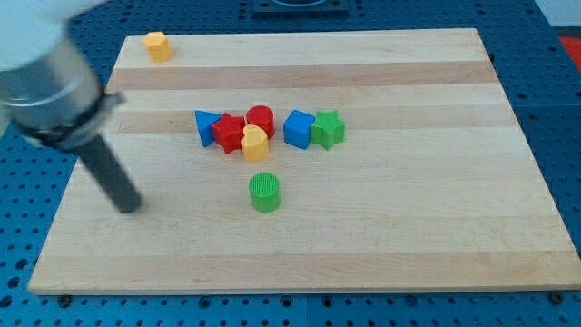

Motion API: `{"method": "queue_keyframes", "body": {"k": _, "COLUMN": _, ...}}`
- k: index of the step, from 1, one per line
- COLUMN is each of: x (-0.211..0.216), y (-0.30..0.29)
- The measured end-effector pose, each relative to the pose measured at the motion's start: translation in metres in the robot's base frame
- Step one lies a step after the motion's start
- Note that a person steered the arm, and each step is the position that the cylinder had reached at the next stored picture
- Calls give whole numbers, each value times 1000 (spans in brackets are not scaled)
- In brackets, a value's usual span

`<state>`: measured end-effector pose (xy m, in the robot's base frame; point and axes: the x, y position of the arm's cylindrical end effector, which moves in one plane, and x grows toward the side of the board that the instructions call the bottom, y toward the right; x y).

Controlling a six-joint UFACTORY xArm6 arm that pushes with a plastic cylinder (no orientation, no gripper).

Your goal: Bring the blue cube at the top center of the board

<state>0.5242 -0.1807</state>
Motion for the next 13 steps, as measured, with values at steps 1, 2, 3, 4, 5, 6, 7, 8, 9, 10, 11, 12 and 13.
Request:
{"method": "queue_keyframes", "body": {"k": 1, "x": -3, "y": 106}}
{"method": "queue_keyframes", "body": {"k": 2, "x": -33, "y": 187}}
{"method": "queue_keyframes", "body": {"k": 3, "x": -74, "y": 194}}
{"method": "queue_keyframes", "body": {"k": 4, "x": -87, "y": 182}}
{"method": "queue_keyframes", "body": {"k": 5, "x": -106, "y": 182}}
{"method": "queue_keyframes", "body": {"k": 6, "x": -144, "y": 182}}
{"method": "queue_keyframes", "body": {"k": 7, "x": -169, "y": 182}}
{"method": "queue_keyframes", "body": {"k": 8, "x": -160, "y": 182}}
{"method": "queue_keyframes", "body": {"k": 9, "x": -139, "y": 182}}
{"method": "queue_keyframes", "body": {"k": 10, "x": -124, "y": 174}}
{"method": "queue_keyframes", "body": {"k": 11, "x": -138, "y": 122}}
{"method": "queue_keyframes", "body": {"k": 12, "x": -188, "y": 104}}
{"method": "queue_keyframes", "body": {"k": 13, "x": -210, "y": 104}}
